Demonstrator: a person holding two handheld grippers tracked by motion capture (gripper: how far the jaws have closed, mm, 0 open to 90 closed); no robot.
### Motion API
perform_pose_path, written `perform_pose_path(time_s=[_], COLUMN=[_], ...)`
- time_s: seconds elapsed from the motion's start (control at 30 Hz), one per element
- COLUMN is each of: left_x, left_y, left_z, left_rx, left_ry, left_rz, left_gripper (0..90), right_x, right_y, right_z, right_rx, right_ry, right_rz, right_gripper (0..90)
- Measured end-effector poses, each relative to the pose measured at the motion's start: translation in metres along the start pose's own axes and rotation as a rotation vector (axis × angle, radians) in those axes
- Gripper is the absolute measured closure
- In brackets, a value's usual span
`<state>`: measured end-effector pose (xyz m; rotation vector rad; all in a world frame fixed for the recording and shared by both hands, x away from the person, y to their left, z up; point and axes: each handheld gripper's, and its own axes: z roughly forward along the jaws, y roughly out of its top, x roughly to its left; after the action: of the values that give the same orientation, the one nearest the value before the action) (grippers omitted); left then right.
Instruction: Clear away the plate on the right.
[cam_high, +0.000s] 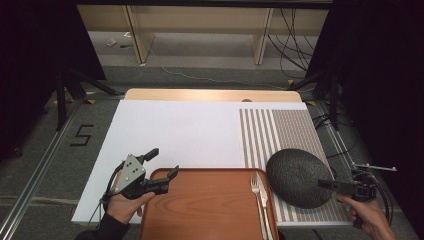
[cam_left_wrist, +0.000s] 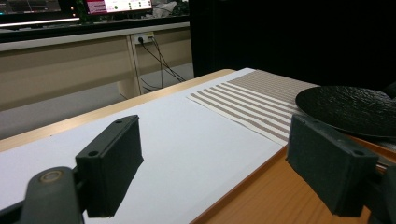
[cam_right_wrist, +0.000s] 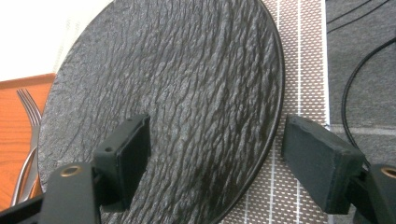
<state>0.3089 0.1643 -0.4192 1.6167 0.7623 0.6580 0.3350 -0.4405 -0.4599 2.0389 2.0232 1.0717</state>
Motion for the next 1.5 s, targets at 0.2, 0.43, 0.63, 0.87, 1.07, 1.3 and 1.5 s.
perform_pose_path(time_s=[0.2, 0.43, 0.63, 0.87, 1.07, 1.3, 1.5], left_x=[0.000, 0.000, 0.000, 0.000, 0.000, 0.000, -0.001], left_y=[0.000, -0.001, -0.001, -0.001, -0.001, -0.001, -0.001], left_z=[0.000, 0.001, 0.001, 0.001, 0.001, 0.001, 0.002], left_rx=[0.004, 0.005, 0.005, 0.008, 0.010, 0.011, 0.012], left_ry=[-0.002, -0.001, -0.001, 0.001, 0.003, 0.002, -0.002], left_rz=[0.003, 0.001, 0.003, 0.002, 0.005, 0.004, 0.008], left_gripper=[17.8, 17.8, 17.8, 17.9, 18.0, 18.0, 18.1], right_x=[-0.003, -0.006, -0.006, -0.008, -0.011, -0.014, -0.018], right_y=[-0.001, -0.001, -0.001, -0.001, 0.000, 0.000, 0.000], right_z=[0.002, 0.003, 0.005, 0.006, 0.006, 0.007, 0.008], right_rx=[0.006, 0.007, 0.016, 0.014, 0.008, 0.000, -0.012], right_ry=[0.016, 0.027, 0.044, 0.054, 0.075, 0.091, 0.108], right_rz=[0.007, 0.009, 0.016, 0.026, 0.049, 0.075, 0.110], right_gripper=[29.7, 34.7, 37.3, 38.9, 40.8, 42.6, 46.7])
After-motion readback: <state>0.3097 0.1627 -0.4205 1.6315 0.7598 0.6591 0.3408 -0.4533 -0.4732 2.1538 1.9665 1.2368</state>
